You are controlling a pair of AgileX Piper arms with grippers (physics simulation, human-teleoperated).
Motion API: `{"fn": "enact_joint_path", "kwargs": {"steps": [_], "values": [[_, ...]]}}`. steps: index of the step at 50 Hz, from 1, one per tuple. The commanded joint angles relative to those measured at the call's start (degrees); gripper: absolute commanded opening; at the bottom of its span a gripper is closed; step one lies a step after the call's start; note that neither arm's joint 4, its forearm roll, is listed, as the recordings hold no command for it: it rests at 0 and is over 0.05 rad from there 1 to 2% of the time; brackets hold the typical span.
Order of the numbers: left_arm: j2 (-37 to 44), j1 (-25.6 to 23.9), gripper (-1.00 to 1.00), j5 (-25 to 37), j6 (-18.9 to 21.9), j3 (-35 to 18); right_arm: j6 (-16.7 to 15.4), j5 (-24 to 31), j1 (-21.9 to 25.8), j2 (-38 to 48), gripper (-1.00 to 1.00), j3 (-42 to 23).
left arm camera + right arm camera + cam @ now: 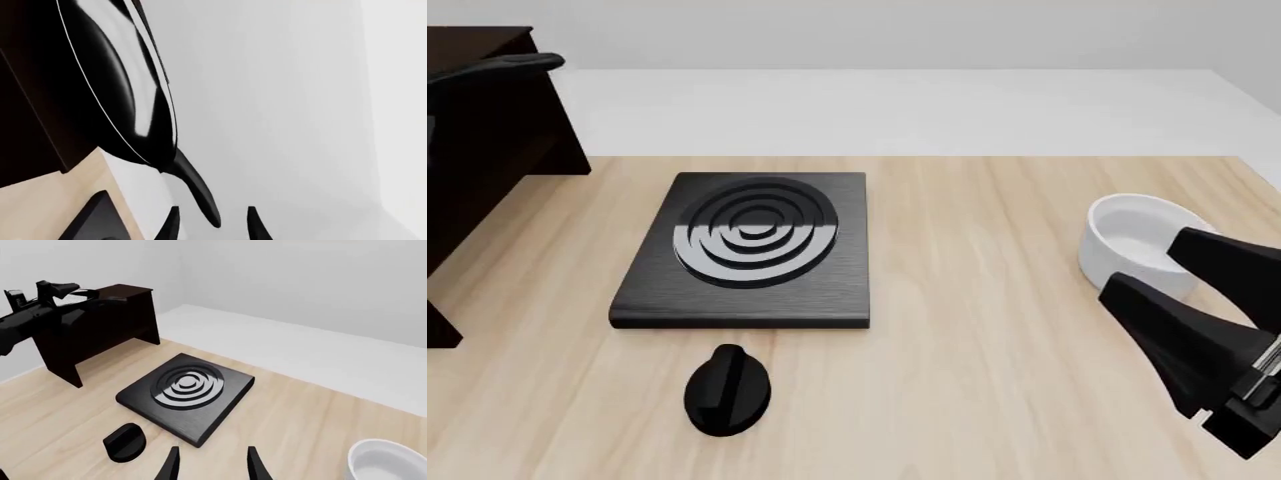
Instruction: Put the frying pan on the cabinet shelf.
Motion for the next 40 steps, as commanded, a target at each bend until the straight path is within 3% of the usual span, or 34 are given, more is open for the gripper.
{"fn": "enact_joint_path", "kwargs": {"steps": [1,5,10,18,20,23,29,33,34,35,40], "values": [[-7.1,-1.7,1.0,6.3,1.6,-0.1,-0.2,-0.2,0.5,0.2,1.0,0.2],[-10.8,-2.8,1.0,9.9,2.4,-0.6,0.0,-0.1,0.2,-0.1,1.0,0.2],[-13.7,-3.6,1.0,19.1,11.5,-3.9,-0.5,-0.6,0.6,0.2,1.0,0.6],[-20.7,-6.1,1.0,23.3,14.0,0.4,-0.7,-1.0,0.5,-0.2,1.0,1.2],[-23.7,-7.2,1.0,26.1,15.1,0.4,-3.1,-0.4,0.0,-1.8,1.0,1.2],[-27.8,-9.1,1.0,32.4,19.3,-1.8,-5.9,0.5,-0.3,-2.7,1.0,1.1],[-33.3,-13.1,1.0,41.7,25.8,-4.7,-5.5,1.8,-0.5,-3.6,1.0,0.3],[-34.8,-14.2,1.0,44.5,28.8,-4.8,-6.5,3.0,-0.9,-4.9,1.0,0.1],[-34.7,-14.1,1.0,45.4,30.2,-5.2,-6.5,3.2,-0.8,-5.1,1.0,0.0],[-34.4,-14.3,1.0,47.6,34.6,-6.9,-6.6,3.3,-0.7,-5.1,1.0,0.0],[-37.6,-16.5,1.0,50.8,36.9,-6.2,-6.5,4.2,-1.0,-6.1,1.0,-0.4]]}}
